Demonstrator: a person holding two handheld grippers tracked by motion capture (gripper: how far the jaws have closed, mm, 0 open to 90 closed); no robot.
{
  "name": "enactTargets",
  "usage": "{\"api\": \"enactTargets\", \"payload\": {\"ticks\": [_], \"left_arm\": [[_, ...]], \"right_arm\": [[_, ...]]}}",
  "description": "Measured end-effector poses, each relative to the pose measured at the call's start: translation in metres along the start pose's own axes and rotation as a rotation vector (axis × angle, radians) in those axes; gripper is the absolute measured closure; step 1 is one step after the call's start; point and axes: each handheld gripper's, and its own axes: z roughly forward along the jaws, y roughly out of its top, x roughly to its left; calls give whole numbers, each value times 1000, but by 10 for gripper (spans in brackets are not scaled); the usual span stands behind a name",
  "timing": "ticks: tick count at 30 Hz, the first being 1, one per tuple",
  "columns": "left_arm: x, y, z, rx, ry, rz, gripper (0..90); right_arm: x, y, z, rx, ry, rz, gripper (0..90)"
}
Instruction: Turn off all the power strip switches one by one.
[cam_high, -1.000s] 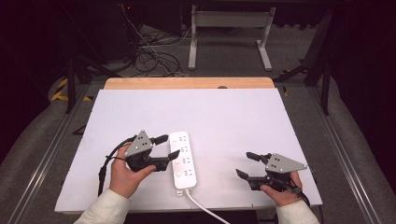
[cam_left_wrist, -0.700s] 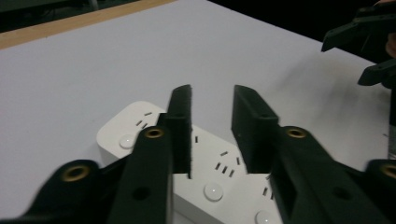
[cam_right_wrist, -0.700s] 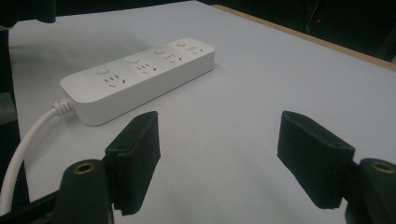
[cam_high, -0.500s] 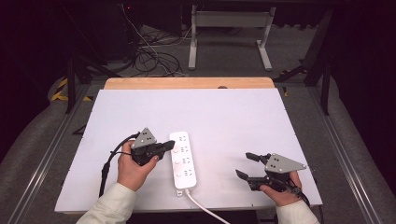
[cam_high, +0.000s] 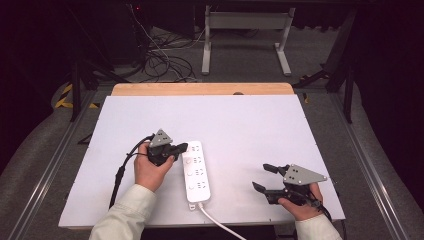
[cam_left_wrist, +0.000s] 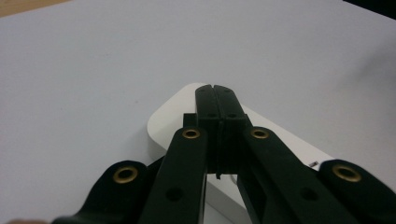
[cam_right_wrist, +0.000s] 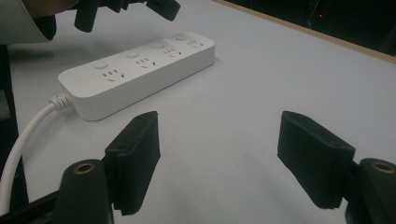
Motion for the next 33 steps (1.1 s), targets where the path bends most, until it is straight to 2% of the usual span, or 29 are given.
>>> {"api": "enactTargets", "payload": {"ticks": [1, 6, 9, 13, 20, 22, 25, 31, 33], "left_arm": [[1, 0, 5, 5, 12, -3, 900], [5, -2, 14, 33, 19, -5, 900], [7, -4, 18, 53, 42, 8, 900], [8, -5, 20, 62, 52, 8, 900], [6, -5, 22, 74, 64, 36, 900], [6, -6, 22, 80, 77, 57, 900], [5, -7, 24, 70, 52, 50, 900], [4, -7, 26, 70, 62, 47, 900], [4, -7, 26, 66, 51, 41, 900]], "right_arm": [[0, 0, 0, 2, -1, -1, 301], [0, 0, 0, 3, -1, 2, 301], [0, -1, 0, 3, 0, 1, 301], [0, -1, 0, 3, 3, 0, 300], [0, -1, 0, 9, 1, 0, 300], [0, -1, 0, 9, 1, -1, 300], [0, -1, 0, 12, 2, -3, 300], [0, -1, 0, 10, 1, -3, 299], [0, -1, 0, 10, 2, -4, 299]]}}
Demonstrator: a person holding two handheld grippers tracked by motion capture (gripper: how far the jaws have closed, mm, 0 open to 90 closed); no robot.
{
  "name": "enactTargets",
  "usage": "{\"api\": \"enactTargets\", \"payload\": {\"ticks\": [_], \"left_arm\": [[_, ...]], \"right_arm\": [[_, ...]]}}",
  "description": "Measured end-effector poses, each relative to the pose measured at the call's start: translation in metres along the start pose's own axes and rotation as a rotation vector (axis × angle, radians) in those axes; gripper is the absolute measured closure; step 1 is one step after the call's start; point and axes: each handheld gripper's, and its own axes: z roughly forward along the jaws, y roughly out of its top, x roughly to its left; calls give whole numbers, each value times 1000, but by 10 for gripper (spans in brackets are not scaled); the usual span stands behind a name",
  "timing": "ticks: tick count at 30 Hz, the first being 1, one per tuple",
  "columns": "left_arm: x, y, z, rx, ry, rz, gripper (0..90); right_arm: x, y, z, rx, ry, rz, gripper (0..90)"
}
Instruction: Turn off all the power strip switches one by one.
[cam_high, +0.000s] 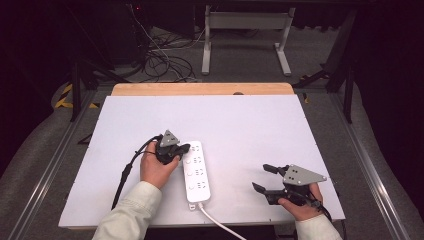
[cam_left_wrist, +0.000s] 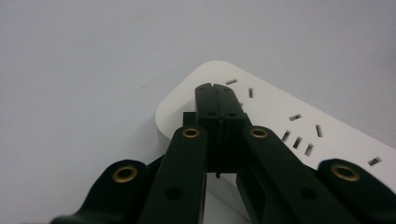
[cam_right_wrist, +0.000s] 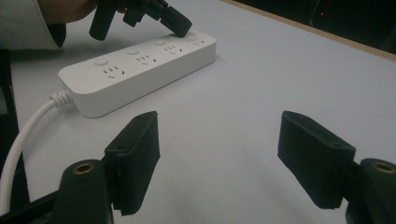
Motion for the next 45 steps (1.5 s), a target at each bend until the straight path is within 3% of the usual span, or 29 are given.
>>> {"api": "enactTargets", "payload": {"ticks": [15, 23, 26, 28, 31, 34, 37, 45], "left_arm": [[-3, 0, 0, 4, 23, 17, 900], [-5, 2, 1, 33, 48, 31, 900], [-5, 2, 1, 29, 39, 25, 900], [-6, 2, 2, 23, 51, 44, 900], [-6, 6, -1, 15, 38, 39, 900], [-7, 10, -9, -36, -10, 3, 900], [-10, 15, -21, -75, -28, 3, 900], [-26, 12, -46, -111, -73, 44, 900]], "right_arm": [[1, 0, 0, 0, 5, -2, 296], [2, 0, 0, 0, 9, -5, 295], [3, 0, 0, -1, 10, -3, 294], [3, 0, 0, 1, 9, -4, 295], [2, 0, 0, -1, 9, -5, 294], [1, -1, 0, 0, 9, 2, 294], [0, -1, 0, 1, 10, 1, 294], [1, -1, -1, -2, 8, -2, 294]]}}
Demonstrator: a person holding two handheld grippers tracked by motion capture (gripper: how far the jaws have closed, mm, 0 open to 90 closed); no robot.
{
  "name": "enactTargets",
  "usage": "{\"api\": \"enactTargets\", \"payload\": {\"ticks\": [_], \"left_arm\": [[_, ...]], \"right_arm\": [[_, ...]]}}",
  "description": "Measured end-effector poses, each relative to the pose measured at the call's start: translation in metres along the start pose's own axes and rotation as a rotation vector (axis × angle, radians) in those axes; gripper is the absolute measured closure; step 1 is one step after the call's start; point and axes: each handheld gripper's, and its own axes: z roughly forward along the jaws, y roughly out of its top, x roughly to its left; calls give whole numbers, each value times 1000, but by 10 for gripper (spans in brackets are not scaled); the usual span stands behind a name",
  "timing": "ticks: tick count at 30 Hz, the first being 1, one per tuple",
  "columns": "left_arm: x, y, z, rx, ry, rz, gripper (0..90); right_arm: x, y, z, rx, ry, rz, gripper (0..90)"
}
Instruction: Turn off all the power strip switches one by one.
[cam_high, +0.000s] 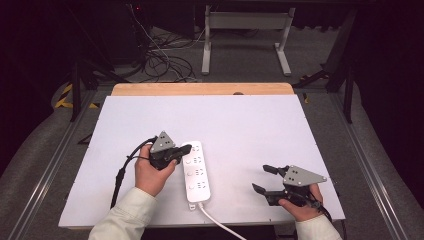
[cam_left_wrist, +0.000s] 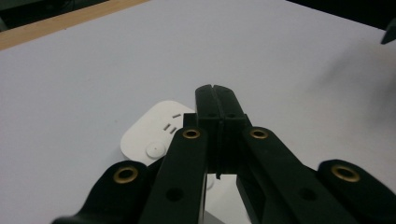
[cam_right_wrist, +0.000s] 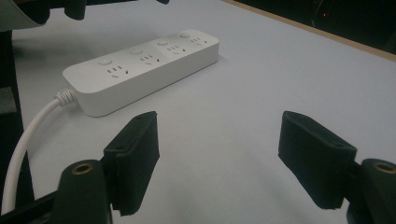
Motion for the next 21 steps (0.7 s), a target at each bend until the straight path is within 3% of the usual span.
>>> {"api": "enactTargets", "payload": {"ticks": [4, 9, 15, 17, 21], "left_arm": [[-2, -8, -4, 2, -29, -26, 900], [-4, -11, -4, 16, -42, -19, 900], [-6, -17, 2, 54, -47, -14, 900], [-5, -20, 4, 74, -27, 9, 900], [-3, -25, 11, 90, -20, 2, 900]], "right_arm": [[0, 0, 0, -1, 4, -4, 294], [-1, -1, 0, 2, 9, -4, 294], [-1, -1, 0, 2, 8, -4, 294], [0, -1, 1, 3, 10, -3, 293], [0, 0, 1, 3, 11, -5, 293]]}}
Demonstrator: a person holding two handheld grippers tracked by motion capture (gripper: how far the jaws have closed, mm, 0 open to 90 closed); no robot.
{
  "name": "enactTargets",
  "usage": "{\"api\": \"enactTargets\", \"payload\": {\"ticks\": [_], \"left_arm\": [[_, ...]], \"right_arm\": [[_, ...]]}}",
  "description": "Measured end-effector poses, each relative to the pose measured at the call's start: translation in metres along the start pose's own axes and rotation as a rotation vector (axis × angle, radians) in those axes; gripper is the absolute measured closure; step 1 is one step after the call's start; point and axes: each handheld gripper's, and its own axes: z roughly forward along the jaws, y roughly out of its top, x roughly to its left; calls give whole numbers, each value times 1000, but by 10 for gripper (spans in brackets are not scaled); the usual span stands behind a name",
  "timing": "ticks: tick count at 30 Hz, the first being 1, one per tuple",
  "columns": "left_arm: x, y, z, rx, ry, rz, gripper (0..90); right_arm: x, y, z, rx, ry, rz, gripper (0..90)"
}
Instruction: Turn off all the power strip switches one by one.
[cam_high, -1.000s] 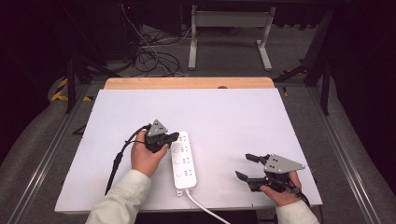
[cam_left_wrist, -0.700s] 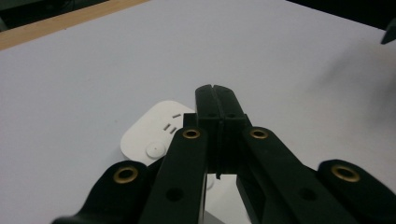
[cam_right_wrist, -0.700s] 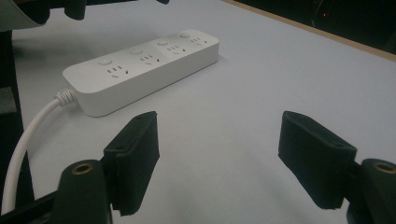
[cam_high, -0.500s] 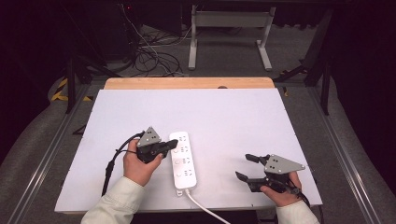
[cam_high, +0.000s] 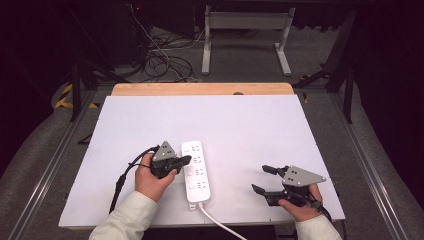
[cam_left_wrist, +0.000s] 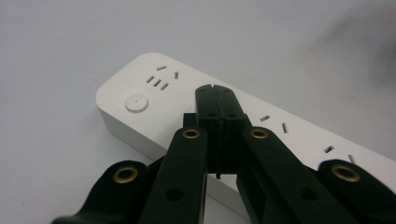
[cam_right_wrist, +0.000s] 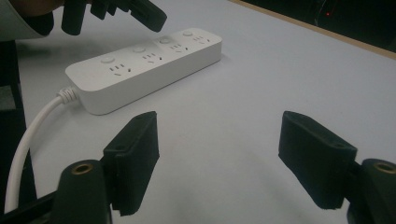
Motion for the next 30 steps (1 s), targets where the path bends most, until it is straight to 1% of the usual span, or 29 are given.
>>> {"api": "enactTargets", "payload": {"ticks": [2, 3, 5, 7, 9, 10, 13, 14, 18, 20, 21, 22, 24, 25, 30], "left_arm": [[0, -1, 2, 7, 14, 9, 900], [1, -1, 2, 9, 28, 22, 900], [0, -2, 4, 10, 24, 16, 900], [1, -3, 6, 15, 40, 27, 900], [1, -4, 9, 23, 50, 25, 900], [1, -4, 10, 19, 51, 20, 900], [0, -3, 11, 27, 75, 23, 900], [-1, -4, 11, 33, 71, 17, 900], [-1, -4, 12, 41, 81, 33, 900], [-2, -4, 13, 36, 65, 16, 900], [-1, -4, 13, 32, 73, 30, 900], [-1, -5, 14, 30, 65, 20, 900], [-1, -5, 14, 25, 66, 18, 900], [-1, -5, 14, 21, 76, 24, 900], [-1, -7, 14, 10, 73, 3, 900]], "right_arm": [[0, 0, 0, 2, -1, -1, 293], [0, 0, 0, 2, 0, -2, 293], [0, 0, 0, 2, 1, -3, 292], [0, 0, 0, 4, 0, -4, 292], [0, 0, 0, 3, 0, -3, 292], [0, 0, 0, 5, 0, -5, 292], [0, 0, 0, 4, 1, -4, 292], [0, 0, 0, 3, 1, -4, 292], [1, 0, 0, 6, -1, -7, 292], [1, 0, 0, 6, -1, -7, 291], [1, 0, 0, 7, -2, -7, 291], [1, 0, 0, 6, -2, -7, 291], [1, 0, 0, 6, -1, -9, 291], [1, 0, 0, 6, 0, -9, 291], [2, 0, 0, 7, -1, -10, 290]]}}
